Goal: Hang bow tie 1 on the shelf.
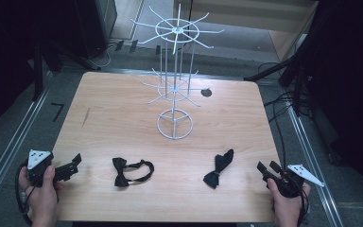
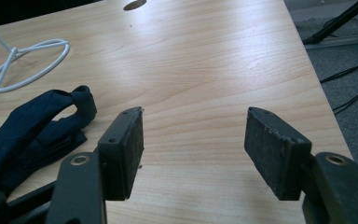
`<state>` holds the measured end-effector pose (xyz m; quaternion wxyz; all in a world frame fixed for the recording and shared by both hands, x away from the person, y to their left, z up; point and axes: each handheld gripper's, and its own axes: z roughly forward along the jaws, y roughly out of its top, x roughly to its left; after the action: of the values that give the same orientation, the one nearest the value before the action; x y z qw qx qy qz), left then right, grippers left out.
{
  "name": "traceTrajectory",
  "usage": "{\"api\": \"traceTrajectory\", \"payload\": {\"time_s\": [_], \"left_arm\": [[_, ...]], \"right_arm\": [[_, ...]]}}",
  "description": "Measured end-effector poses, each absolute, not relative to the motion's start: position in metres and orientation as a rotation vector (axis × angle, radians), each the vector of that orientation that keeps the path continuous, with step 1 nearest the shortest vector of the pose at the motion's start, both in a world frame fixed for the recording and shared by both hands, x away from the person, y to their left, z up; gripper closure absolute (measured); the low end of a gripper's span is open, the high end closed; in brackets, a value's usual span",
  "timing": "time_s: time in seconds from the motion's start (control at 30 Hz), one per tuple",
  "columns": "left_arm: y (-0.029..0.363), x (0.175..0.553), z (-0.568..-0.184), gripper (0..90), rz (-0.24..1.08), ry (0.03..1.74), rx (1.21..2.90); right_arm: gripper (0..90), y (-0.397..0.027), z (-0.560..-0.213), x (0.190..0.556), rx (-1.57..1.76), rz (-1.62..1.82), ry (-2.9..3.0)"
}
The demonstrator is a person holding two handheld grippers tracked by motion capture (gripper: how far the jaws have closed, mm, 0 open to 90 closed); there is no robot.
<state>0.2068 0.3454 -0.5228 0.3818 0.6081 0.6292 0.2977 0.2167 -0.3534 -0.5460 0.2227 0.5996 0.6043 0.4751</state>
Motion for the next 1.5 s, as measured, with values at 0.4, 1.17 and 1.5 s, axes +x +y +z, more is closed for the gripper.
{"api": "traceTrajectory", "payload": {"time_s": [0.4, 1.17, 1.5], "left_arm": [[0.336, 0.211, -0.523, 0.0, 0.815, 1.602, 1.642], [0.336, 0.213, -0.523, 0.0, 0.789, 1.599, 1.621], [0.337, 0.213, -0.523, 0.0, 0.783, 1.597, 1.614]], "right_arm": [[47.6, -0.333, -0.533, 0.214, 1.594, 1.330, 1.745], [47.1, -0.297, -0.528, 0.214, 1.571, 1.349, 1.820], [45.5, -0.278, -0.528, 0.214, 1.539, 1.350, 1.888]]}}
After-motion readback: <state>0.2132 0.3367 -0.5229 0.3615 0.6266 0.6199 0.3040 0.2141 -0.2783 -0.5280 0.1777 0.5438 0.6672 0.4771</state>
